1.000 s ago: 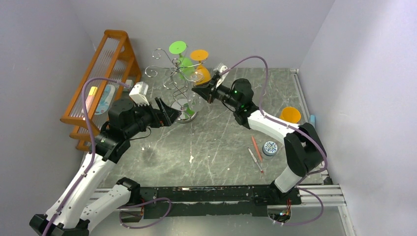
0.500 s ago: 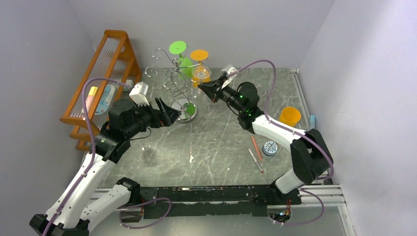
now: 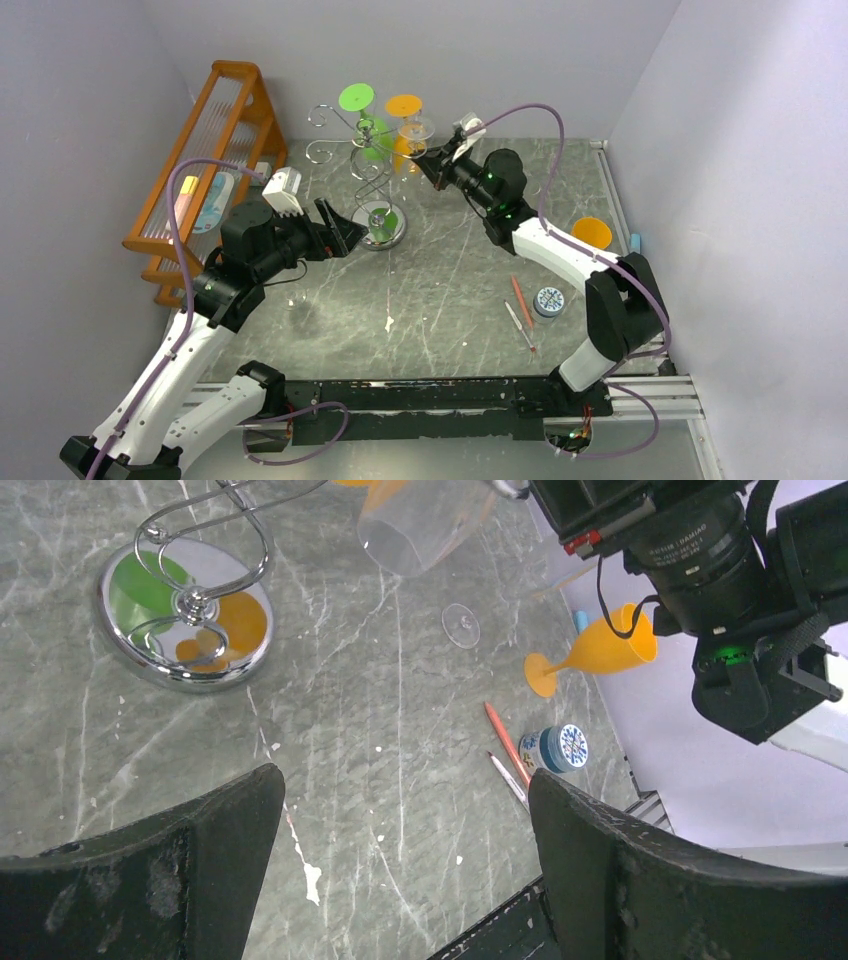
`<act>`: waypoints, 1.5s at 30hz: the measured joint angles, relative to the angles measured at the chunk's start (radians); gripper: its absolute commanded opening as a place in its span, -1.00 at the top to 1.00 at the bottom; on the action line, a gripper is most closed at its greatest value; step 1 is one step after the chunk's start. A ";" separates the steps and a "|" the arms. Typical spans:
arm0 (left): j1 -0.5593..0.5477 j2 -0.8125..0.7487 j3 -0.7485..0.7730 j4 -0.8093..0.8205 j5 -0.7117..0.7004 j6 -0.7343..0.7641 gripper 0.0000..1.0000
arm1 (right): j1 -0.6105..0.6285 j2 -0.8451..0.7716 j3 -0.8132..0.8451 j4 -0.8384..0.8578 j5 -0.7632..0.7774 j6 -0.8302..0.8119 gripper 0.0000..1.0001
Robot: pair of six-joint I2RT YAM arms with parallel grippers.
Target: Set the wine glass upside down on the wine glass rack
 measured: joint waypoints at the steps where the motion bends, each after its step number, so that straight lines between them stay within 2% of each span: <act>1: 0.000 0.000 0.000 0.000 0.000 0.000 -0.91 | -0.010 0.006 0.008 -0.007 -0.002 -0.003 1.00; 11: 0.000 -0.001 0.000 -0.001 -0.003 0.000 -0.90 | -0.092 0.050 0.056 -0.023 -0.048 -0.016 1.00; 21: 0.000 0.000 0.000 -0.003 -0.018 0.004 -0.90 | -0.100 0.048 0.013 -0.012 -0.091 -0.030 0.97; 25: 0.000 0.001 0.000 -0.017 -0.042 0.015 -0.90 | -0.101 0.037 -0.028 0.017 -0.102 -0.029 0.72; 29: 0.000 0.001 0.002 -0.031 -0.071 0.026 -0.90 | -0.103 0.024 -0.050 0.034 -0.101 -0.023 0.23; 32: 0.000 0.001 0.009 -0.050 -0.094 0.035 -0.90 | -0.103 0.017 -0.069 0.045 -0.101 -0.012 -0.02; 39: 0.000 0.007 0.067 -0.105 -0.149 0.071 -0.93 | -0.103 -0.037 -0.120 0.054 -0.097 0.002 -0.43; 44: 0.000 0.016 0.134 -0.154 -0.214 0.111 -0.93 | -0.104 -0.145 -0.212 0.045 -0.063 0.009 -0.50; 45: 0.000 0.015 0.140 -0.163 -0.224 0.116 -0.93 | -0.104 -0.174 -0.237 0.042 -0.055 0.010 -0.57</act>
